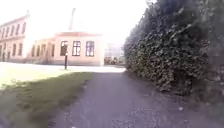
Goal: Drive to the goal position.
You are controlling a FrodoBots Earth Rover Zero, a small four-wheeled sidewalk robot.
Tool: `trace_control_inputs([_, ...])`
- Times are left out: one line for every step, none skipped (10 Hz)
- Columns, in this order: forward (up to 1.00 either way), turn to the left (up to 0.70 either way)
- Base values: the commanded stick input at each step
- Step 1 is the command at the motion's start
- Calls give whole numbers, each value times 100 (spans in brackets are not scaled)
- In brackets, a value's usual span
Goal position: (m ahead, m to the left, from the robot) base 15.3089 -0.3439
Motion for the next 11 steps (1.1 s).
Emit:
trace_control_inputs([85,0])
trace_control_inputs([85,0])
trace_control_inputs([85,0])
trace_control_inputs([85,0])
trace_control_inputs([85,0])
trace_control_inputs([85,0])
trace_control_inputs([85,0])
trace_control_inputs([85,0])
trace_control_inputs([85,0])
trace_control_inputs([85,0])
trace_control_inputs([85,0])
